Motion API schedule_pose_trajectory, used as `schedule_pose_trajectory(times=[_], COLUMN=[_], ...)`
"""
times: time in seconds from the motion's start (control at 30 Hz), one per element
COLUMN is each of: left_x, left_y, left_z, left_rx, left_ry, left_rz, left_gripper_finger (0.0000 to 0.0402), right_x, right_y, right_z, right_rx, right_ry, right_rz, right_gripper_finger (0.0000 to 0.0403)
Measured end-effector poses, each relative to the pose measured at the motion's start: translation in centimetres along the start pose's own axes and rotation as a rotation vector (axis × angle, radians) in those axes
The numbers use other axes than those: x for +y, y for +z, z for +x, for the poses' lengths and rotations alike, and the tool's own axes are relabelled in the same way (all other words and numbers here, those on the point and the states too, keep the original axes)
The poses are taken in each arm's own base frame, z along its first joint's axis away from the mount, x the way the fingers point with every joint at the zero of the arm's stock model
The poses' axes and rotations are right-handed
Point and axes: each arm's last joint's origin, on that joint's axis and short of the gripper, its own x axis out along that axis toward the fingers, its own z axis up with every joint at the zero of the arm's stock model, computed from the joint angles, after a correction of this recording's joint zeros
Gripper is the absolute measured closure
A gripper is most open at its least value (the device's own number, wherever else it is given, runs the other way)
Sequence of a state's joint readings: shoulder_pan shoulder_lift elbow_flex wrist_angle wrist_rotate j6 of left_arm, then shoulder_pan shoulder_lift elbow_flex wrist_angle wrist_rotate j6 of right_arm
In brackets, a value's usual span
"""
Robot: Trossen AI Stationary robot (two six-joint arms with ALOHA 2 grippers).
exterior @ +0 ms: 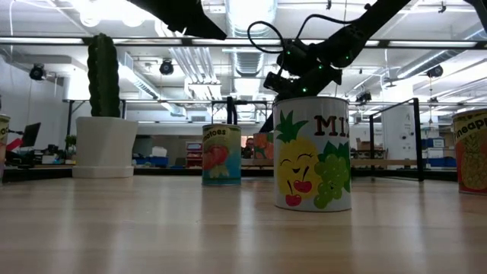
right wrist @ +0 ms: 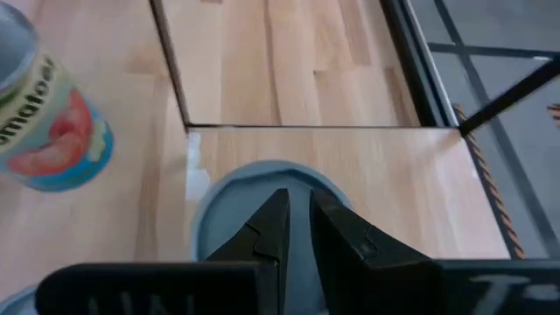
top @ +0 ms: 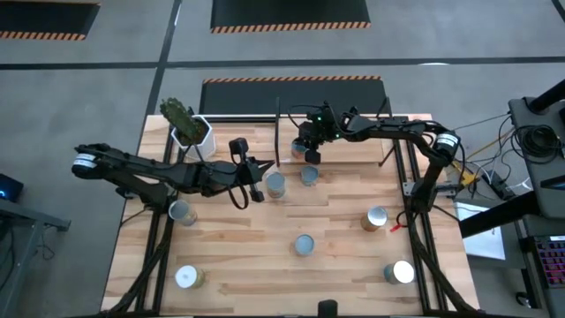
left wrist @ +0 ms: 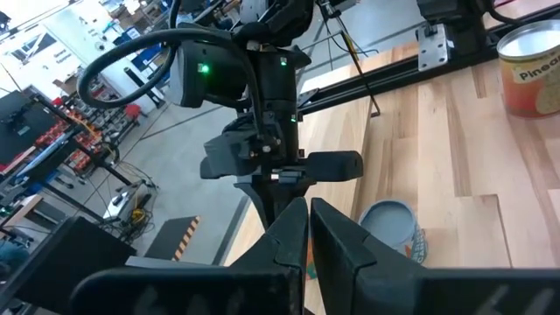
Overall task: Pick and place cans onto a shelf
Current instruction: Put the small canned oranges on the shelf
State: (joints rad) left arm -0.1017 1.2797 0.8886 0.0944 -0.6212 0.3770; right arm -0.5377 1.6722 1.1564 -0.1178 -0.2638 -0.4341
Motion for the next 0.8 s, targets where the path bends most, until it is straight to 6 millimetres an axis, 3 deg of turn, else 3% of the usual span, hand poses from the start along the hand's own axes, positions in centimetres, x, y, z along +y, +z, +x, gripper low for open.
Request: schedule_pose_trajectory(times=[0.5, 0.8], left_x=[0.0, 0.0], left_y=[0.0, 0.0], left_z=[0.0, 0.0], left_rx=[-0.001, 0.005], left_ry=[0.001, -0.002], left_rz=[-0.023, -0.042], left_gripper_finger=[0.0402, 0.0402], right_x=[-0.5, -0.2], right_y=[-0.6, 0.2], right_z=[-0.2, -2.9], right_rx=[0.112, 0.115], right_ry=[-0.199, -0.230], right_rz=[0.197, 0.345], right_gripper_finger=[0.0365, 0.0365])
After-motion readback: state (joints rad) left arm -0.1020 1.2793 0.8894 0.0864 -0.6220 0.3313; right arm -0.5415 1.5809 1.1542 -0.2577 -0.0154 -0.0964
